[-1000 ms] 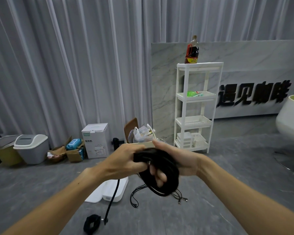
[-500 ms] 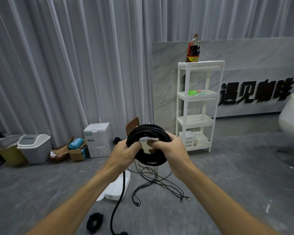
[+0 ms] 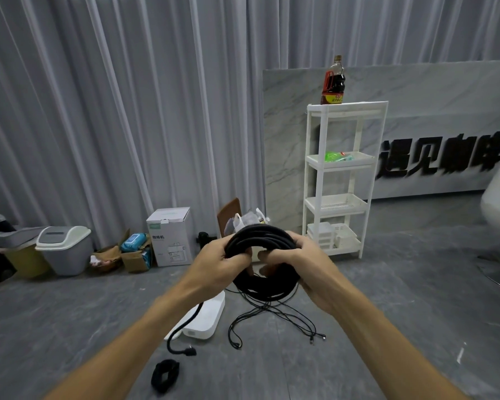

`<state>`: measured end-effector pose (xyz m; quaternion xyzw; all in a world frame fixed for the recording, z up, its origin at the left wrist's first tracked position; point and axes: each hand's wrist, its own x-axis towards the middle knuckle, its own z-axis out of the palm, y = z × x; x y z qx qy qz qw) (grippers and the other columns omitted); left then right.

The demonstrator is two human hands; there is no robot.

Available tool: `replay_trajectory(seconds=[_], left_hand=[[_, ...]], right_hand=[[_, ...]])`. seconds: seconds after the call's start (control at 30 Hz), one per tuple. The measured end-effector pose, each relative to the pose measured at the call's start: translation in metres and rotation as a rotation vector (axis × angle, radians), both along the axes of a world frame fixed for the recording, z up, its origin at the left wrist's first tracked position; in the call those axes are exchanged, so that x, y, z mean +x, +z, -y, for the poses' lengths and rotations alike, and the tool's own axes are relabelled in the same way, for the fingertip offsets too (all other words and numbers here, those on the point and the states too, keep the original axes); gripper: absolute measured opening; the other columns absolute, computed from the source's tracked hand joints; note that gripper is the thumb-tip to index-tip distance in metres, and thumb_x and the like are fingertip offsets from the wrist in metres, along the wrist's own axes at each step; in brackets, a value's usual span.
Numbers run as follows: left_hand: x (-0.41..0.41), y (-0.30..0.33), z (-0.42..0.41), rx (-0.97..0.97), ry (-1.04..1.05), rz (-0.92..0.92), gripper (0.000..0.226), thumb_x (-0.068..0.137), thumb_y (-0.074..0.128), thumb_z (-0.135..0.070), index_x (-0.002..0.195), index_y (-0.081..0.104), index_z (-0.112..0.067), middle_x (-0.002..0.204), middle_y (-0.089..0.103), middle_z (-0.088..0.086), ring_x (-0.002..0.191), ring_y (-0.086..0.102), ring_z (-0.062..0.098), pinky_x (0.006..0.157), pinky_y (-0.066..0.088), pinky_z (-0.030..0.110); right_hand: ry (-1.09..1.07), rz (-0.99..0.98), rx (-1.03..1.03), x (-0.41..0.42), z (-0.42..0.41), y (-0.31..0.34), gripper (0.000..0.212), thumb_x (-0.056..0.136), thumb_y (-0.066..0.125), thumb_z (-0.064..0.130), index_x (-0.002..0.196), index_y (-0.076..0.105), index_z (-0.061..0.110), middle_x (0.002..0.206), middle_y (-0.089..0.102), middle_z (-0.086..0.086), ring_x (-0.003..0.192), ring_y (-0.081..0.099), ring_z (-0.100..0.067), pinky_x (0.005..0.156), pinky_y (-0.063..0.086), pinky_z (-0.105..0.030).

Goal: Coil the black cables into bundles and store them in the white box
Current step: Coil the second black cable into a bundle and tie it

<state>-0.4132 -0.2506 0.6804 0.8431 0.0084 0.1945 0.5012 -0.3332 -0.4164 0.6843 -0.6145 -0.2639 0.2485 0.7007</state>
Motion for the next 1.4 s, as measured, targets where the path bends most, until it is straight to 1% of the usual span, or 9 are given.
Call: replay_trajectory(seconds=[0.1,0.3,0.47,0.67,0.8,0.9,1.17,1.3,1.4], left_hand=[[0.002,-0.002,0.003,0.059,-0.017,0.007,0.011,0.074,0.056,-0.022,0.076,0.067,-0.02,0.068,0.069,0.003,0.067,0.063,0.018,0.066,0.053,0.041],[-0.002,0.0,0.0,-0.014,-0.17,-0.106,0.015,0.083,0.057,-0.013,0.09,0.069,-0.017,0.076,0.074,-0.002,0.074,0.07,0.009,0.07,0.055,0.022],[-0.011,0.01,-0.03,-0.102,-0.291,-0.19,0.036,0.085,0.067,-0.046,0.12,0.057,-0.049,0.106,0.064,-0.018,0.075,0.059,-0.005,0.064,0.046,0.012],[-0.001,0.017,-0.043,-0.135,-0.129,0.063,0.017,0.084,0.067,-0.032,0.097,0.078,-0.032,0.093,0.074,-0.006,0.083,0.063,0.001,0.072,0.05,0.014],[0.007,0.017,-0.034,-0.18,-0.132,0.072,0.018,0.082,0.069,-0.028,0.097,0.078,-0.022,0.091,0.074,-0.002,0.082,0.066,0.004,0.073,0.052,0.015],[0.01,0.008,-0.02,-0.232,-0.155,0.01,0.023,0.081,0.067,-0.024,0.102,0.075,-0.017,0.101,0.075,0.006,0.093,0.066,0.012,0.085,0.054,0.024],[0.008,-0.005,-0.015,-0.474,-0.233,-0.127,0.034,0.095,0.045,-0.013,0.096,0.079,-0.017,0.094,0.074,0.003,0.089,0.068,0.014,0.08,0.055,0.024],[0.009,0.001,-0.015,-0.53,-0.279,-0.228,0.039,0.085,0.046,-0.037,0.097,0.078,-0.019,0.106,0.074,0.007,0.1,0.068,0.019,0.089,0.053,0.032],[0.009,0.008,-0.005,-0.379,-0.099,-0.074,0.038,0.078,0.051,-0.056,0.094,0.077,-0.032,0.105,0.074,-0.006,0.099,0.069,0.01,0.092,0.049,0.03]], right_hand=[[-0.169,0.209,-0.087,-0.002,-0.005,0.0,0.022,0.074,0.076,0.004,0.092,0.072,0.015,0.076,0.072,-0.004,0.065,0.068,-0.017,0.066,0.06,-0.035],[-0.125,0.4,-0.091,-0.003,-0.003,-0.002,0.013,0.069,0.078,0.019,0.081,0.072,0.022,0.067,0.068,-0.001,0.05,0.061,-0.014,0.048,0.05,-0.03],[-0.165,0.482,-0.145,0.0,0.0,-0.008,0.016,0.076,0.076,0.005,0.079,0.066,0.017,0.06,0.06,0.005,0.045,0.053,-0.007,0.051,0.048,-0.036],[-0.052,0.417,-0.022,-0.002,0.006,-0.005,0.035,0.077,0.07,-0.003,0.073,0.064,0.031,0.054,0.055,0.007,0.038,0.048,-0.014,0.039,0.043,-0.026],[-0.044,0.372,0.071,-0.003,0.004,0.001,0.039,0.075,0.069,-0.002,0.102,0.067,0.025,0.068,0.065,0.008,0.043,0.055,-0.008,0.04,0.046,-0.024],[-0.025,0.372,0.11,-0.004,0.002,0.003,0.058,0.074,0.066,-0.001,0.115,0.068,0.041,0.077,0.065,0.009,0.045,0.054,-0.008,0.043,0.048,-0.024],[-0.203,0.454,0.095,0.007,0.003,0.008,0.038,0.074,0.066,-0.011,0.083,0.072,0.025,0.064,0.064,0.011,0.048,0.057,-0.001,0.047,0.042,-0.011],[-0.275,0.484,-0.001,0.012,0.0,0.002,0.031,0.072,0.07,-0.004,0.078,0.072,0.026,0.06,0.063,0.012,0.049,0.055,-0.002,0.047,0.043,-0.017],[-0.312,0.419,-0.062,0.018,-0.003,-0.004,0.013,0.07,0.071,0.003,0.079,0.071,0.011,0.059,0.057,0.003,0.052,0.051,-0.013,0.051,0.043,-0.031]])
